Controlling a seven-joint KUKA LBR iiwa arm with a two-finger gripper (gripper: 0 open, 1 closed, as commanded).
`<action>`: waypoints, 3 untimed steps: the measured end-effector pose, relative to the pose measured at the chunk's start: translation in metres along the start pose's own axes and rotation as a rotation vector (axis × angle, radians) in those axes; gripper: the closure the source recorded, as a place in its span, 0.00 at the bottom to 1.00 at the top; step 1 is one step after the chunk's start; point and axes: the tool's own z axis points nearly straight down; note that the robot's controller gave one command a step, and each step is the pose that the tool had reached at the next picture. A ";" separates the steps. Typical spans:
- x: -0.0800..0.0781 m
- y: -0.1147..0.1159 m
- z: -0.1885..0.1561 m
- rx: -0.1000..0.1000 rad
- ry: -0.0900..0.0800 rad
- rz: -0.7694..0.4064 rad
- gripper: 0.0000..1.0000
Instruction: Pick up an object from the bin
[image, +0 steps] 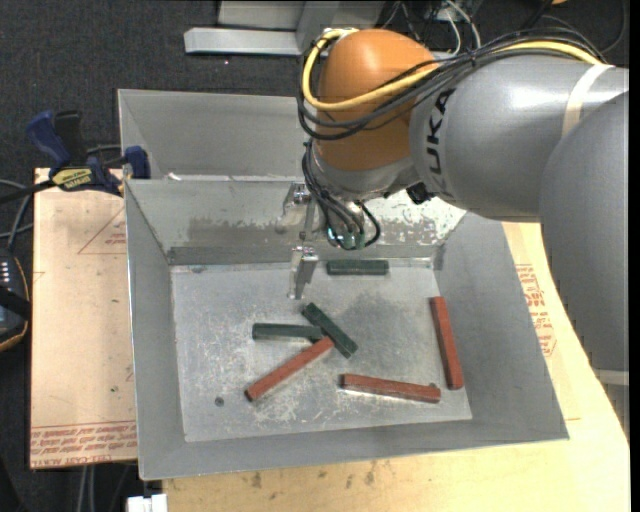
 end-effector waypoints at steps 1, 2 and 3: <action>-0.002 0.000 -0.005 -0.001 -0.008 0.002 0.00; 0.030 -0.002 0.045 0.000 -0.012 -0.064 0.00; 0.052 0.017 0.125 -0.006 -0.036 -0.201 1.00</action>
Offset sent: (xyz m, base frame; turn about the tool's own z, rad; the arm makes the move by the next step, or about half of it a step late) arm -0.0689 -0.0054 -0.1044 -0.1409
